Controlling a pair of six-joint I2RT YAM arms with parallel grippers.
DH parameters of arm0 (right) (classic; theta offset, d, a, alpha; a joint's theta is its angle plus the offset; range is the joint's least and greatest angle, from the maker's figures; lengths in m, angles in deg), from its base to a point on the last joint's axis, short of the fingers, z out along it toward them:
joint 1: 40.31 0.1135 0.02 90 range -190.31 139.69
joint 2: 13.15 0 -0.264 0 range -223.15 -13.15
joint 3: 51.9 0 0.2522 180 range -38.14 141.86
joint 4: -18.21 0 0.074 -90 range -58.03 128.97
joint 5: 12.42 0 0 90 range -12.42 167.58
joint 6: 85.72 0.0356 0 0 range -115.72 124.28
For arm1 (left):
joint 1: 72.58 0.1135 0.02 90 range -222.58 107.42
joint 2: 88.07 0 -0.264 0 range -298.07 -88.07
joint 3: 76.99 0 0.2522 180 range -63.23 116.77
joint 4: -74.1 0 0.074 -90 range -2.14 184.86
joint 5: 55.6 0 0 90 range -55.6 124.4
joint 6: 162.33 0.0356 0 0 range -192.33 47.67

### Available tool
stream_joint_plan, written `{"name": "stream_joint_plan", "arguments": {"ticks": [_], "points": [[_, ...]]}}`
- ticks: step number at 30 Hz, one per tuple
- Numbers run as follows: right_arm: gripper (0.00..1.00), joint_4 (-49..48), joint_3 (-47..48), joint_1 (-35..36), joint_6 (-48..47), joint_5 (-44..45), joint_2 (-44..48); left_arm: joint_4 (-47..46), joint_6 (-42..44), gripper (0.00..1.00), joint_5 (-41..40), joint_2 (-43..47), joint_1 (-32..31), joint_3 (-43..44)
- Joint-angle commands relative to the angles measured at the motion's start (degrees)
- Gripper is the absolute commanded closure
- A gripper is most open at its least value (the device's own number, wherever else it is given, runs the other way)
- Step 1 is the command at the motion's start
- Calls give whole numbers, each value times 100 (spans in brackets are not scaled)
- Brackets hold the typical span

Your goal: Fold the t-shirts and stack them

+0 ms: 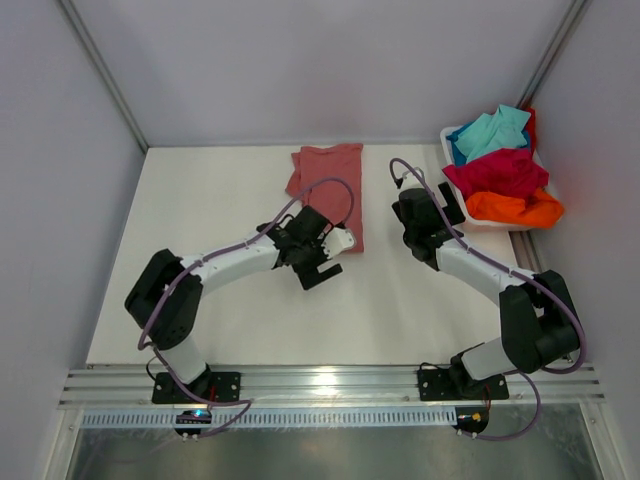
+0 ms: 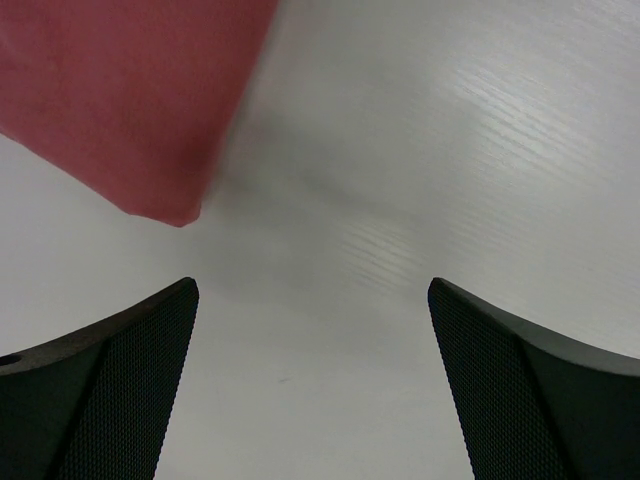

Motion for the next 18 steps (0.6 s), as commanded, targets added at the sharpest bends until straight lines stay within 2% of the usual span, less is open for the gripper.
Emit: {"name": "stream_joint_plan", "arguments": {"ticks": [1,12,18], "points": [[1,-241,190,2,21,77,54,-396,43,1,-370,-81,-77,297],[1,-197,198,11,21,-2,27,-89,-255,1,26,-617,-77,1483],[1,-153,233,11,21,-11,1,-27,-413,1,377,-766,-77,1713]]}}
